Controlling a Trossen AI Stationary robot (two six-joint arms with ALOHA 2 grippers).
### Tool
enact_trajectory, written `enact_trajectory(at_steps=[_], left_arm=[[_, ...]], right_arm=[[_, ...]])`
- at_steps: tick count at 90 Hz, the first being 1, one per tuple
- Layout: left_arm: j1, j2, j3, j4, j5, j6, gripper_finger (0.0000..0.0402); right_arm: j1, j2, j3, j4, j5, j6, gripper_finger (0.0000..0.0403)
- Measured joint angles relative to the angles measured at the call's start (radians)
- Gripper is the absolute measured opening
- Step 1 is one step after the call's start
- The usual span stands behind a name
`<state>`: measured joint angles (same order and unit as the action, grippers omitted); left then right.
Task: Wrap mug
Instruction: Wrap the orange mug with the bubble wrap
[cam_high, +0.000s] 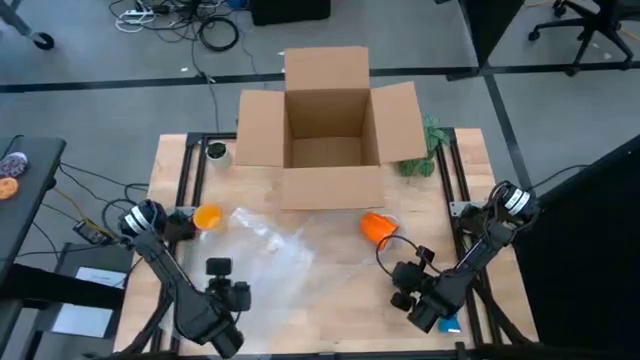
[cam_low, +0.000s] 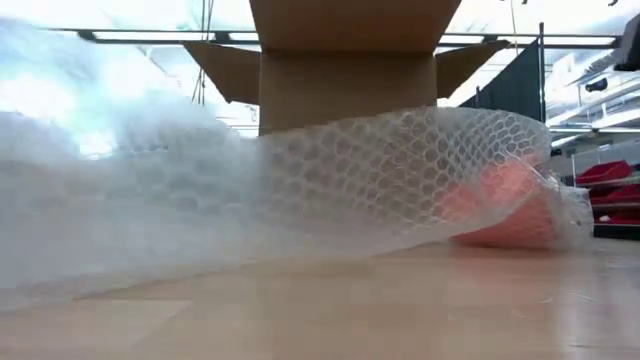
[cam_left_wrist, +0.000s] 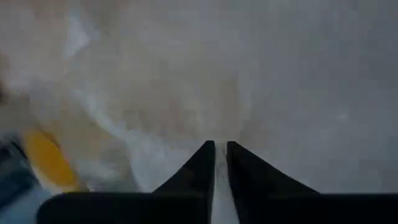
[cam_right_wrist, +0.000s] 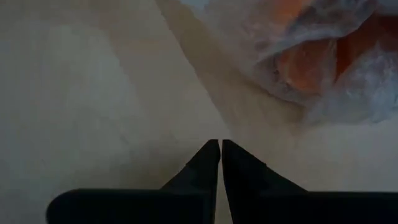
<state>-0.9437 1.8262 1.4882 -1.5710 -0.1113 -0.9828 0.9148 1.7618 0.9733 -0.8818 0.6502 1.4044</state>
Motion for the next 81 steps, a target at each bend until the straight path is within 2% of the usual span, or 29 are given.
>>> enact_trajectory(at_steps=[5, 27, 32, 43, 48, 53, 62, 74, 81], left_arm=[[-0.004, -0.007, -0.009, -0.002, 0.037, -0.049, 0.0059], [0.008, -0.058, 0.028, 0.000, 0.059, -0.252, 0.0147], [0.004, -0.074, 0.031, -0.001, 0.104, -0.315, 0.0165], [-0.028, -0.108, 0.035, 0.004, 0.284, -0.479, 0.0188], [-0.050, -0.115, 0.055, 0.031, 0.303, -0.547, 0.0189], [-0.068, -0.115, 0.082, 0.086, 0.223, -0.589, 0.0189], [-0.080, -0.113, 0.111, 0.151, -0.039, -0.612, 0.0187], [-0.055, -0.107, 0.112, 0.027, -0.371, -0.644, 0.0187], [0.007, -0.112, 0.094, 0.001, -0.489, -0.661, 0.0186]], right_arm=[[0.001, 0.000, 0.000, 0.000, 0.000, 0.000, 0.0000], [0.007, 0.000, 0.000, 0.005, -0.019, 0.007, 0.0000], [0.007, 0.000, 0.000, 0.005, -0.022, 0.007, 0.0000], [0.007, 0.000, 0.000, 0.005, -0.024, 0.007, 0.0000], [0.007, 0.000, 0.000, 0.005, -0.025, 0.007, 0.0000], [0.007, 0.000, 0.000, 0.006, -0.026, 0.007, 0.0000], [0.007, 0.000, 0.000, 0.010, -0.026, 0.007, 0.0000], [0.007, 0.000, 0.000, 0.016, -0.026, 0.010, 0.0000], [0.007, 0.002, 0.000, 0.031, -0.025, 0.010, 0.0000]])
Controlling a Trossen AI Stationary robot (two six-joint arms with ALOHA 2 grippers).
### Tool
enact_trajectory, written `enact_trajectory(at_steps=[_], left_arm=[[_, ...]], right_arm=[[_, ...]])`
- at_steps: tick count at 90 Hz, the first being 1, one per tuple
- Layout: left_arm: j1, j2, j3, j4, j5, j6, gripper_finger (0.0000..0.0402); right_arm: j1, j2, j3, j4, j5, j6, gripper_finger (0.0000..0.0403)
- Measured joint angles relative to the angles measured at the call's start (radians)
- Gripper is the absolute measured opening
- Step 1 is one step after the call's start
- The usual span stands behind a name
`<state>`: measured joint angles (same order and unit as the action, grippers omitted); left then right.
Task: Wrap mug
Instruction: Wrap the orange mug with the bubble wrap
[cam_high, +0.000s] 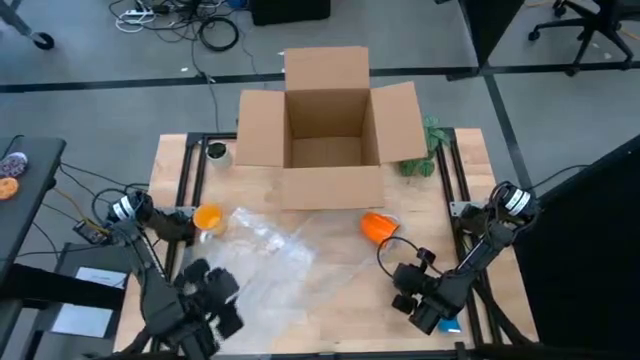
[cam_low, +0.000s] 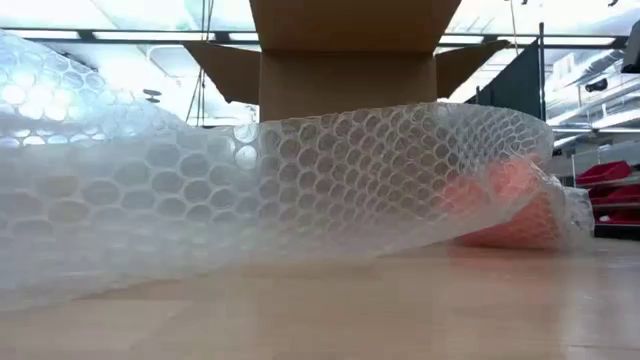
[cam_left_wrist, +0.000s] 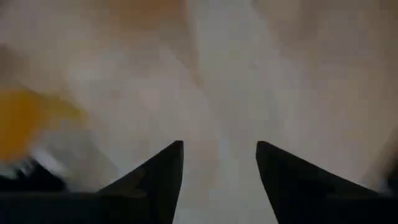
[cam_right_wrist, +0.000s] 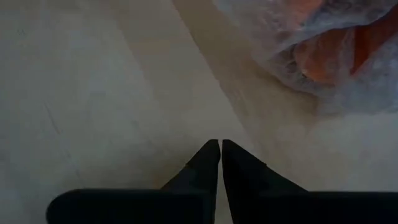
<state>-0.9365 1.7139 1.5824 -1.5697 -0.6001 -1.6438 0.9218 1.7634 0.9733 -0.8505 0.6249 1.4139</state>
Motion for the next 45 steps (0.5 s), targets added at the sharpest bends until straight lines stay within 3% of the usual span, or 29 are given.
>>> enact_trajectory(at_steps=[5, 12, 35, 45], left_arm=[[0.076, -0.014, -0.031, 0.002, 0.000, 0.015, 0.0186], [0.215, -0.019, -0.050, 0.001, 0.106, 0.098, 0.0187], [0.565, -0.020, -0.055, 0.075, 0.457, 0.940, 0.0189], [0.659, -0.020, -0.055, 0.054, 0.595, 1.128, 0.0188]], right_arm=[[0.000, 0.000, 0.000, 0.011, 0.000, 0.000, 0.0000], [0.000, 0.000, 0.000, 0.020, 0.000, 0.000, 0.0000], [0.000, 0.001, 0.000, 0.036, -0.026, -0.005, 0.0000], [0.000, 0.001, 0.000, 0.038, -0.028, -0.017, 0.0000]])
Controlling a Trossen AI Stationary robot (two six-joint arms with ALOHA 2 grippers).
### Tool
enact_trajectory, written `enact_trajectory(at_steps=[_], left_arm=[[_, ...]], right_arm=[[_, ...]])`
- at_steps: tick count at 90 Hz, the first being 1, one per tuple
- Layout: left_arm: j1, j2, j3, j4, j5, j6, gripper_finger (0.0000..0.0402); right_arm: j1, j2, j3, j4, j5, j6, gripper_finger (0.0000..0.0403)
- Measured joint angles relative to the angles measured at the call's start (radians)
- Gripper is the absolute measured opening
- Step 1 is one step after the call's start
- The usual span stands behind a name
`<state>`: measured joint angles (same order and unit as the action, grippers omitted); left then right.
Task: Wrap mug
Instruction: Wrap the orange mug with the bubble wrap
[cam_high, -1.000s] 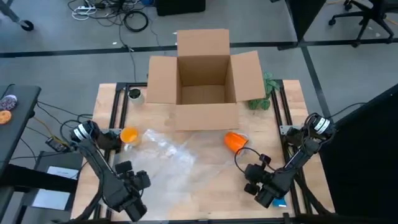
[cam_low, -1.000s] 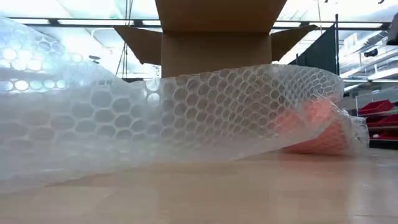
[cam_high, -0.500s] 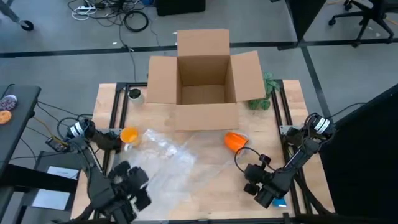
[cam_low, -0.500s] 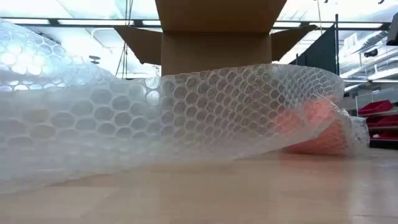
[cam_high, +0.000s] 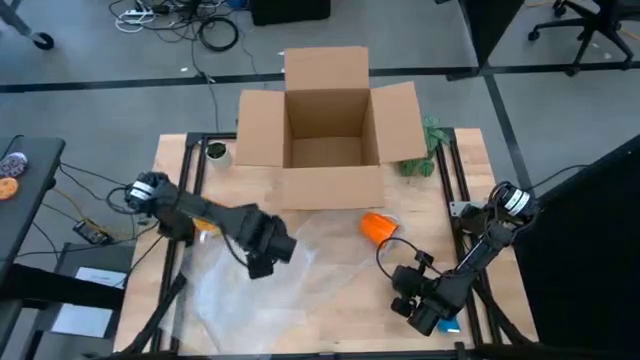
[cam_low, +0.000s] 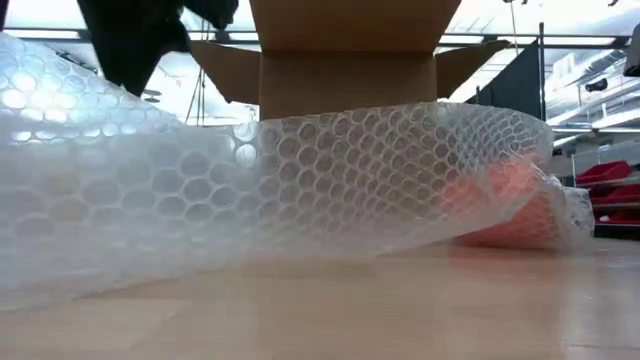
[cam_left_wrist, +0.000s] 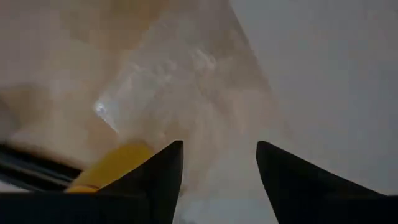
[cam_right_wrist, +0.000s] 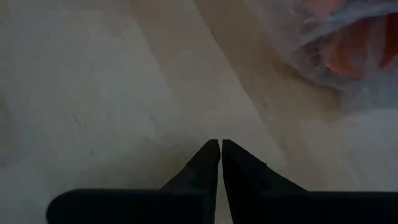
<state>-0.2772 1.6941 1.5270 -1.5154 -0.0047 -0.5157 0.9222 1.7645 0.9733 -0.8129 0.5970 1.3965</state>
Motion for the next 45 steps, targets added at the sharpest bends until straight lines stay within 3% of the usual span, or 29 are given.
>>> enact_trajectory(at_steps=[15, 45], left_arm=[[0.108, 0.001, -0.050, 0.007, 0.203, 0.159, 0.0176], [0.197, 0.000, -0.202, 0.131, 0.311, 0.284, 0.0163]], right_arm=[[0.000, 0.000, 0.000, 0.002, 0.001, -0.005, 0.0000], [0.000, 0.000, 0.000, 0.008, 0.001, -0.004, 0.0000]])
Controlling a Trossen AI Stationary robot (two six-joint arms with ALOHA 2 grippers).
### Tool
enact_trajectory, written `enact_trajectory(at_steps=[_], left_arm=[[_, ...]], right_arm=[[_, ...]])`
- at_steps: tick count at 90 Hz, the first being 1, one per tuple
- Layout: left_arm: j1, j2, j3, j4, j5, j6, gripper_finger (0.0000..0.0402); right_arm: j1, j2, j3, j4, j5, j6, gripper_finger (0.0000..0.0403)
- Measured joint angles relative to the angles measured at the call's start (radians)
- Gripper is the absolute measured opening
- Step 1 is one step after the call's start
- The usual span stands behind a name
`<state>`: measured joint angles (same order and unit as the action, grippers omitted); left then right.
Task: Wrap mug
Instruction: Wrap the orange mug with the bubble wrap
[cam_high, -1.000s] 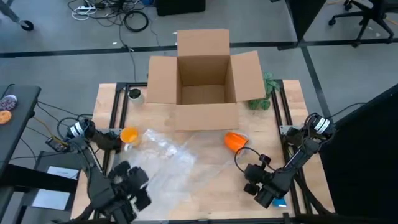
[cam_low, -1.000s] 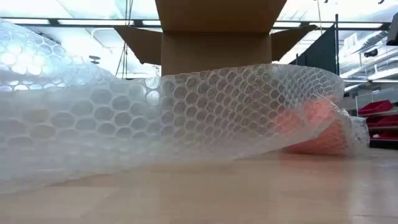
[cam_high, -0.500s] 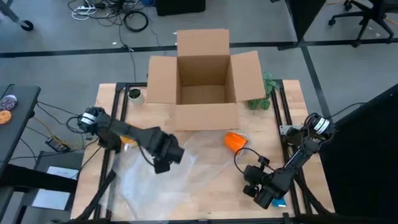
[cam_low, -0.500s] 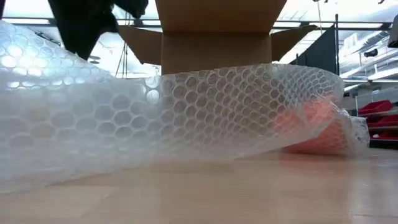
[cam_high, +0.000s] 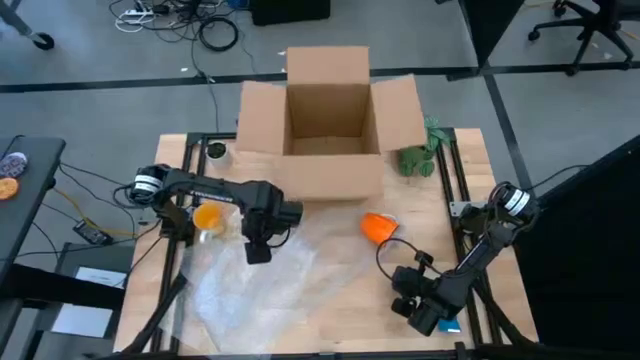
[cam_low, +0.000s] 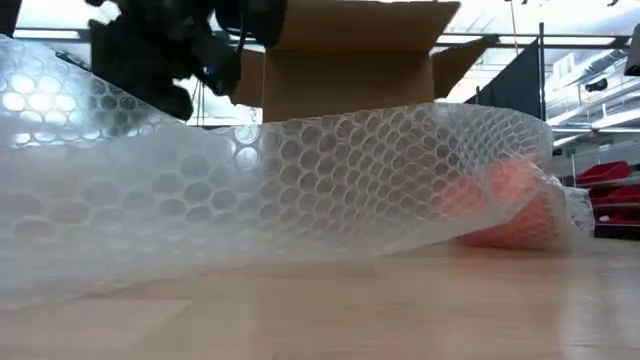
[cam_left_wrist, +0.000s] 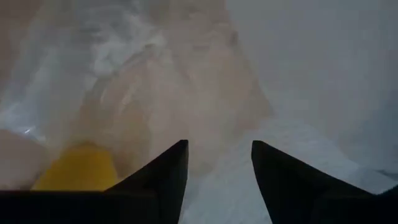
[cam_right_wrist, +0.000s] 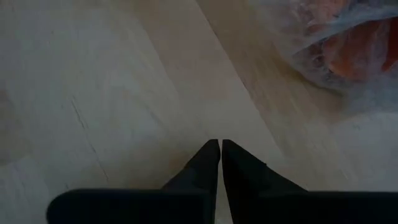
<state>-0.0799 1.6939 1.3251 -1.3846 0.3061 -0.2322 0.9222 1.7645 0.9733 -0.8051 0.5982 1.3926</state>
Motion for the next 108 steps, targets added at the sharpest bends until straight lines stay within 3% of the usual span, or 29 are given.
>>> enact_trajectory(at_steps=[10, 31, 41, 55, 72, 88, 108], left_arm=[[0.001, 0.000, -0.037, 0.007, 0.012, 0.018, 0.0163], [-0.031, 0.000, -0.088, 0.054, 0.145, 0.018, 0.0153], [-0.054, 0.000, -0.103, 0.062, 0.160, 0.016, 0.0116], [-0.095, 0.001, -0.092, 0.011, 0.208, -0.040, 0.0018], [-0.191, 0.000, -0.068, -0.125, 0.227, -0.112, 0.0001], [-0.308, -0.004, -0.017, -0.181, 0.291, -0.241, 0.0000], [-0.469, -0.010, 0.201, -0.184, 0.303, -0.531, 0.0000]], right_arm=[[0.000, 0.000, 0.000, 0.001, -0.001, 0.002, 0.0000], [-0.002, 0.000, 0.000, 0.006, -0.004, 0.002, 0.0000], [-0.002, 0.000, 0.000, 0.010, -0.005, 0.002, 0.0000], [-0.002, 0.000, 0.000, 0.009, -0.005, -0.005, 0.0000], [-0.002, 0.000, 0.000, 0.007, -0.005, -0.007, 0.0000], [-0.002, 0.000, 0.000, 0.000, -0.005, -0.008, 0.0000], [-0.002, 0.001, 0.000, -0.008, -0.007, -0.008, 0.0000]])
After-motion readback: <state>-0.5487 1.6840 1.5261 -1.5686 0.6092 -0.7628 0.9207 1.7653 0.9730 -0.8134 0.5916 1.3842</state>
